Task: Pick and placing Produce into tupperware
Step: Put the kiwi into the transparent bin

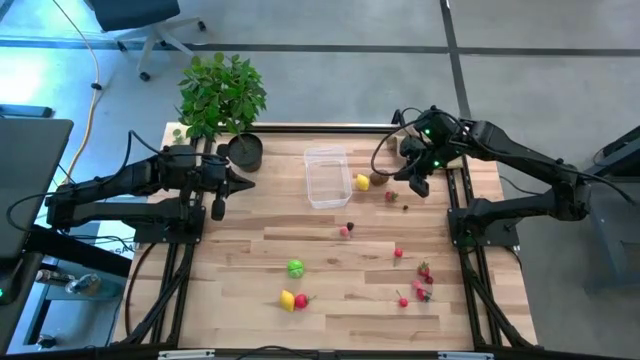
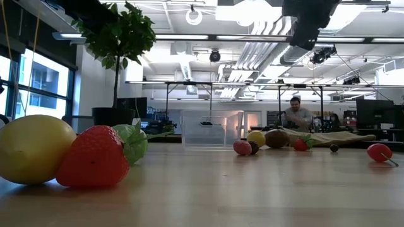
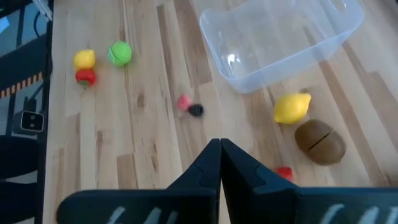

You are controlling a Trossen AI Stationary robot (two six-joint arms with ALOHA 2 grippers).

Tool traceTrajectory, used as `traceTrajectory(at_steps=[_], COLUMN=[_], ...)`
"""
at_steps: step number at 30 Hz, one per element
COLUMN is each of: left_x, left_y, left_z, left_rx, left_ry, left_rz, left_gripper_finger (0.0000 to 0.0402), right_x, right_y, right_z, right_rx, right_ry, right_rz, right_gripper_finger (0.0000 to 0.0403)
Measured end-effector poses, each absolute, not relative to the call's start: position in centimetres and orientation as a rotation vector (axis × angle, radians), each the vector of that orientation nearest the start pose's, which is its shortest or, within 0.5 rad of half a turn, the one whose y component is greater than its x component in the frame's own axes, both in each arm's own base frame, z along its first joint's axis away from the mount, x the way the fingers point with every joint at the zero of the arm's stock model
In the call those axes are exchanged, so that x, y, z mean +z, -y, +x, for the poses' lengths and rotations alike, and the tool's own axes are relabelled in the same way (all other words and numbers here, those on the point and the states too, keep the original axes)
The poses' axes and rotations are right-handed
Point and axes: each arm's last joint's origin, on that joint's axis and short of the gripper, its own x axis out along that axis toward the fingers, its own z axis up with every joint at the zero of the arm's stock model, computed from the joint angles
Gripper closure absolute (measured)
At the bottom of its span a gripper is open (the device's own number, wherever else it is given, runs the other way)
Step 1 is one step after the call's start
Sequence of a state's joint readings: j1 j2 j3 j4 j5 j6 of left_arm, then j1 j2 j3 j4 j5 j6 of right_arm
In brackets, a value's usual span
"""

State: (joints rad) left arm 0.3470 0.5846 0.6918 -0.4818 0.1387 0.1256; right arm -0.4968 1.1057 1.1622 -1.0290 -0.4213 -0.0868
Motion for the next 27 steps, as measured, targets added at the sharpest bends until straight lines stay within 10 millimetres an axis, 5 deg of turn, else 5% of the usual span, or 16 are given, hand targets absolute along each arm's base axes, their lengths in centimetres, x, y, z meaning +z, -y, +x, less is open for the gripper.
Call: traceTrajectory(at_steps=[11, 23, 27], left_x=[30.0, 30.0, 30.0], left_y=[-3.9, -3.9, -3.9], left_z=[12.1, 12.1, 12.1], left_rx=[0.183, 0.183, 0.183], left_ry=[-0.375, -0.376, -0.376], left_rz=[0.034, 0.034, 0.034], left_gripper_finger=[0.0401, 0.0401, 0.0401], right_x=[33.4, 31.6, 29.9], right_y=[8.3, 6.8, 7.0], right_z=[18.2, 22.7, 23.1], right_rx=[-0.024, 0.142, 0.199], right_ry=[-0.872, -0.892, -0.775], right_rz=[0.366, 0.304, 0.345], right_gripper_finger=[0.0402, 0.0402, 0.0402])
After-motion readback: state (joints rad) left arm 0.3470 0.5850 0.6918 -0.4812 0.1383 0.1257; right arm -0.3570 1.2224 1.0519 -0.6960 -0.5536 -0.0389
